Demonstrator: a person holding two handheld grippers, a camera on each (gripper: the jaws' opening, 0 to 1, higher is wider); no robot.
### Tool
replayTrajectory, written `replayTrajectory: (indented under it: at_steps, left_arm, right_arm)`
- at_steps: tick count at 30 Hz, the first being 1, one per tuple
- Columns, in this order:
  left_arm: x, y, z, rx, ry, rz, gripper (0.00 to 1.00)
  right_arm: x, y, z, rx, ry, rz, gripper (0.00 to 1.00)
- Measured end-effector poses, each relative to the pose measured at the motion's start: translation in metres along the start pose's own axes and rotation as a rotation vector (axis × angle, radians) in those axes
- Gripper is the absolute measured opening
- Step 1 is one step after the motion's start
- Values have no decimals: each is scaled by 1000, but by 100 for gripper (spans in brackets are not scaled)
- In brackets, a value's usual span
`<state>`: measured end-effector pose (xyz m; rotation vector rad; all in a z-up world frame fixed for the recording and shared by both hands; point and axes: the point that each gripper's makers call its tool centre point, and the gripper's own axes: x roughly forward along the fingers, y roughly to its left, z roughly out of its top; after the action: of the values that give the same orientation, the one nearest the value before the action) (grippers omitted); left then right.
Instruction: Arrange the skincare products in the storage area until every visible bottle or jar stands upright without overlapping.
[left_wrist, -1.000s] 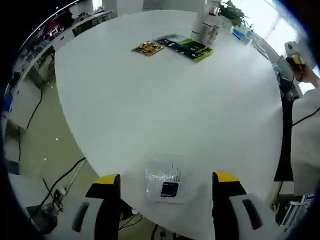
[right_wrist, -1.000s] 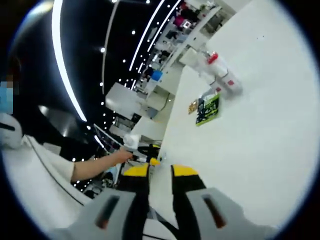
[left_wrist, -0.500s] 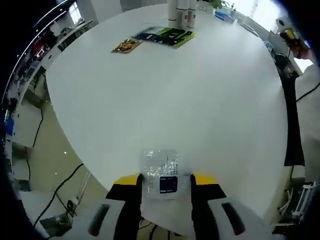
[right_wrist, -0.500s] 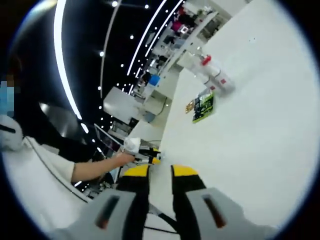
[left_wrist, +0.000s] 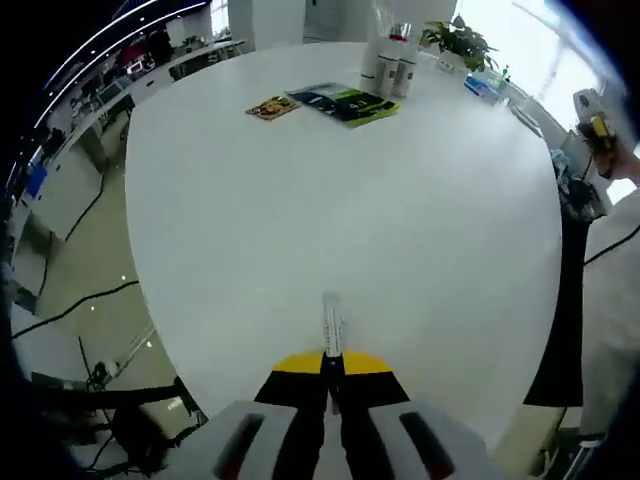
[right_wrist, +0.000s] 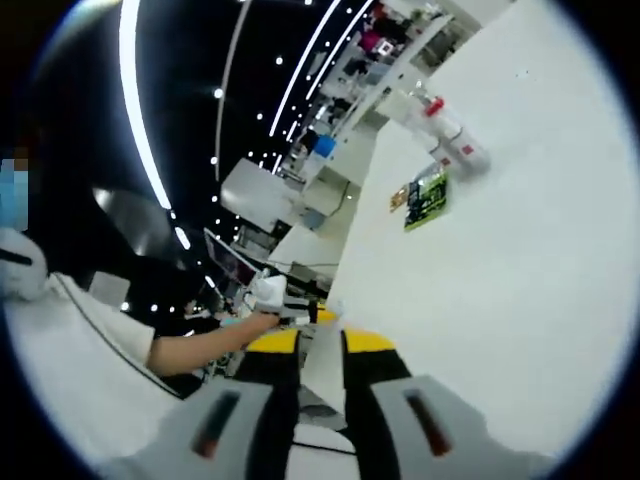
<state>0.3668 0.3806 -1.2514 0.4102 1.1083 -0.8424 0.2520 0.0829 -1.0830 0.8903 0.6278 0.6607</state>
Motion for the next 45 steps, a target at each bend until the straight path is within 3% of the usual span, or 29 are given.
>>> replayTrajectory:
  at_steps: [4, 6, 8, 10, 12, 15, 17, 19, 25, 28, 34, 40, 41, 42, 45]
  left_arm:
    - [-19, -35, 15, 39, -86, -3, 3]
    - [-38, -68, 33, 32, -170, -41, 3]
    - [-49, -89, 44, 21, -221, -72, 3]
    - [-63, -130, 59, 14, -279, -171, 3]
    - [-72, -162, 68, -56, -313, -271, 3]
    - [-82, -189, 79, -136, -369, -353, 3]
    - [-90, -208, 86, -145, -420, -406, 3]
    - [-93, -214, 88, -137, -437, -414, 3]
    - [-114, -228, 102, -154, -497, -460, 3]
    - [-118, -231, 108, -134, -509, -472, 3]
    - [-122, -236, 113, -108, -539, -484, 3]
    - [-125, -247, 114, -110, -541, -521, 3]
    - [-124, -248, 113, -104, -538, -523, 3]
    - [-127, -258, 109, -56, -511, -568, 3]
    - [-127, -260, 108, -38, -507, -557, 3]
  right_arm:
    - [16, 15, -7, -45, 67, 58, 15]
    - [24, 23, -11, -81, 114, 82, 15]
    - [34, 36, -14, -122, 146, 115, 16]
    - [45, 46, -15, -178, 164, 135, 16]
    - [55, 58, -18, -218, 192, 162, 18]
    - [67, 69, -27, -363, 260, 171, 21]
    - [72, 74, -33, -468, 294, 171, 22]
    - [74, 77, -36, -545, 295, 176, 22]
    - [73, 84, -46, -607, 347, 176, 20]
    - [72, 93, -46, -600, 354, 209, 18]
    - [65, 95, -41, -619, 339, 207, 17]
    - [55, 100, -40, -664, 358, 231, 15]
    - [54, 102, -41, -672, 365, 241, 14]
    - [52, 105, -44, -690, 380, 258, 13]
    - [48, 107, -49, -745, 413, 276, 12]
